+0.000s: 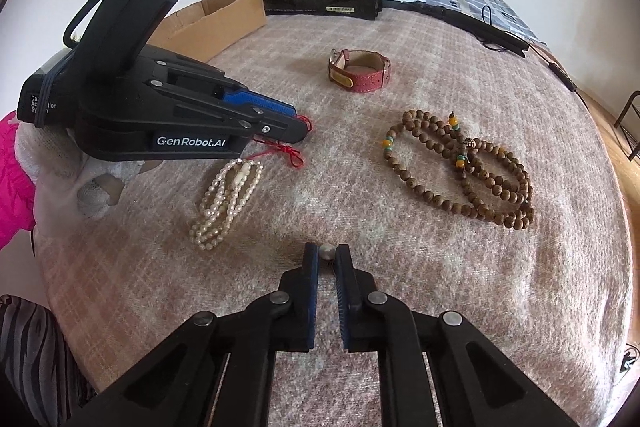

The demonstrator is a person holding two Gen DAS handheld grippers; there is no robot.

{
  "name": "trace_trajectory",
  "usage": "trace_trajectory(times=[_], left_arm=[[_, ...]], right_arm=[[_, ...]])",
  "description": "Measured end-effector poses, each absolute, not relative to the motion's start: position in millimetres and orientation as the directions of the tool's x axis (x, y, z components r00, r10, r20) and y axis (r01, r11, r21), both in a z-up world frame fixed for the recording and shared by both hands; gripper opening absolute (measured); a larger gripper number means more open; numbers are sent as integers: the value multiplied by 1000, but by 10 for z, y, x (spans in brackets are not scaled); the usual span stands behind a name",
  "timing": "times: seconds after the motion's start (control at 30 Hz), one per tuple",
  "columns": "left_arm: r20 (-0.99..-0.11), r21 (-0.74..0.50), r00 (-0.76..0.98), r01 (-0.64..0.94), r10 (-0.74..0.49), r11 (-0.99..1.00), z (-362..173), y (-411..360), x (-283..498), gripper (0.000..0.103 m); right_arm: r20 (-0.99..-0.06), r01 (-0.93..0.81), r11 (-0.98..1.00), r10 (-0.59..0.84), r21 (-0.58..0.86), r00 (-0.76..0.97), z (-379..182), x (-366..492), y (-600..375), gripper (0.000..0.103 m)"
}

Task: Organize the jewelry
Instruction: 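Lift the jade pendant with the left tool while the right tool grips the loose pearl, then carry the pendant and pearl over the box and open both tools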

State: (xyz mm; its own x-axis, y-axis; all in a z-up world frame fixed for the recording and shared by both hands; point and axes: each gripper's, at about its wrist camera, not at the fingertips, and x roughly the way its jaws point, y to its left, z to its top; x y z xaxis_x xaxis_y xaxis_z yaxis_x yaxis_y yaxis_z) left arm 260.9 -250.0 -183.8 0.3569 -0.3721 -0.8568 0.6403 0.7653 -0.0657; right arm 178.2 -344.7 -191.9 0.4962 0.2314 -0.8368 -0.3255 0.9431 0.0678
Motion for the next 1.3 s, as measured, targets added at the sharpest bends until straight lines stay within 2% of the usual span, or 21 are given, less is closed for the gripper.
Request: trace_trajectory(times=[0.5, 1.3], left_arm=[[-816, -93, 397, 628, -420, 773, -1621, -2415, 2508, 12], [-699, -125, 524, 579, -486, 806, -766, -1928, 2294, 12]], right_arm=[[-806, -281, 958, 214, 62, 551, -1681, 1652, -3579, 6], [-763, -247, 968, 185, 35, 619, -1204, 1411, -3625, 6]])
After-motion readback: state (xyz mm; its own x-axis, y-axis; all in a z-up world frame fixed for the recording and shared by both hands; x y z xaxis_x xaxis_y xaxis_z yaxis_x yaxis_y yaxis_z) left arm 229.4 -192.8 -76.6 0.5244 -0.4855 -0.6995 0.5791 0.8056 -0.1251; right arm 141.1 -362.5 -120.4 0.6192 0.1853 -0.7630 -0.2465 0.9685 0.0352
